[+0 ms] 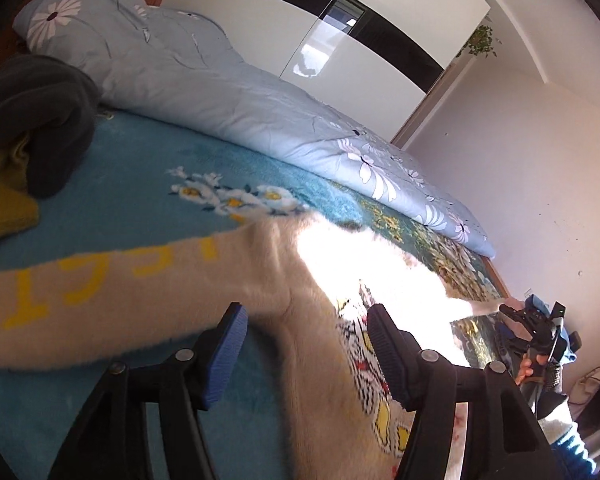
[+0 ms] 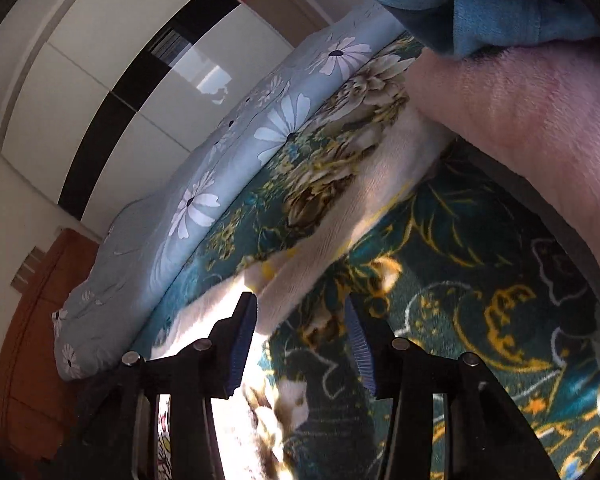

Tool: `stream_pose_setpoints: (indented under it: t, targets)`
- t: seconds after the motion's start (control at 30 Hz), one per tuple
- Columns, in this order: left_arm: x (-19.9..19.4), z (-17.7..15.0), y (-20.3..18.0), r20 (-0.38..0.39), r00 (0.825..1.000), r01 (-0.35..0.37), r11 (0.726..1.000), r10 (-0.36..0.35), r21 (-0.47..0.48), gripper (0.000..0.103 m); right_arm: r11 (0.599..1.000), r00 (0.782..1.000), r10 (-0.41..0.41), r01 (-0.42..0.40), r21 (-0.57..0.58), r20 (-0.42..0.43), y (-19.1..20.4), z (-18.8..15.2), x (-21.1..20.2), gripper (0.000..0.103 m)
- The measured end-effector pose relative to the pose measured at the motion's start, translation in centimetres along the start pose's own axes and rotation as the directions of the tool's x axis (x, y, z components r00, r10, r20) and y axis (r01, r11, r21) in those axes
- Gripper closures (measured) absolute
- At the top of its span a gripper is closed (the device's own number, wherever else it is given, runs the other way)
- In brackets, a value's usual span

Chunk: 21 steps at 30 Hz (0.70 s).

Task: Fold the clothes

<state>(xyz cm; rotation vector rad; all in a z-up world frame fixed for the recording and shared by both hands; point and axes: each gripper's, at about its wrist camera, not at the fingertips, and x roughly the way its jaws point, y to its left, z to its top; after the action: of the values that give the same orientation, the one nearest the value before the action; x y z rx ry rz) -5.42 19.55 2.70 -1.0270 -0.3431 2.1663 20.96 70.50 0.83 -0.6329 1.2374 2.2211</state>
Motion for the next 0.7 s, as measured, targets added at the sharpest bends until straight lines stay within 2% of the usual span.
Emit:
stream_pose_setpoints:
  t: [0.13,0.23,0.3,0.33,0.37,0.43,0.5,0.57,0.63,0.7]
  targets:
    - [2.0,-0.1,1.0,0.010,1.000,0.007,1.000,-0.007,-0.020,0.036,0.989,0.995,-0.092,0.088,0.115,0.035,-0.7,3.3,3.3,0.056]
    - [3.1,-1.0,2.6,-0.044,0.999,-0.020,0.997,0.017,-0.076,0.036,0.981,0.986,-0.158,0.151,0.121,0.048,-0.8,4.4,4.4,0.056]
    - [2.9,-1.2,3.6,-0.068,0.998,-0.016,0.991,0.007,-0.134,0.036,0.975,0.979,-0.197,0.188,0.118,0.062,-0.6,5.0,4.8,0.057]
    - [2.2,-1.1,3.9,-0.061,0.998,-0.003,0.988,-0.007,-0.154,0.036,0.972,0.974,-0.213,0.204,0.120,0.071,-0.6,5.3,4.9,0.071]
    - [1.3,-1.0,4.1,-0.048,0.999,0.010,0.986,-0.018,-0.169,0.036,0.969,0.971,-0.226,0.217,0.120,0.072,-0.5,5.5,5.0,0.091]
    - [0.0,-0.8,4.2,-0.020,1.000,0.011,0.985,-0.015,-0.173,0.036,0.968,0.969,-0.235,0.227,0.103,0.080,0.3,5.8,4.9,0.092]
    - [-1.1,-0.5,4.2,0.007,1.000,0.004,0.985,-0.003,-0.170,0.036,0.971,0.963,-0.239,0.235,0.046,0.124,2.6,5.9,4.3,0.092]
    - [-2.0,-0.3,4.3,0.030,1.000,0.000,0.985,0.005,-0.171,0.036,0.971,0.959,-0.209,0.227,-0.076,0.192,6.6,5.7,3.3,0.092]
    - [-2.5,-0.1,4.8,0.032,0.999,0.006,0.979,0.001,-0.202,0.036,0.950,0.961,-0.142,0.200,-0.241,0.239,11.7,4.7,2.4,0.092]
    - [-2.9,-0.1,5.4,0.038,0.999,0.012,0.972,-0.003,-0.234,0.036,0.906,0.968,-0.058,0.155,-0.393,0.246,16.7,2.9,1.9,0.092]
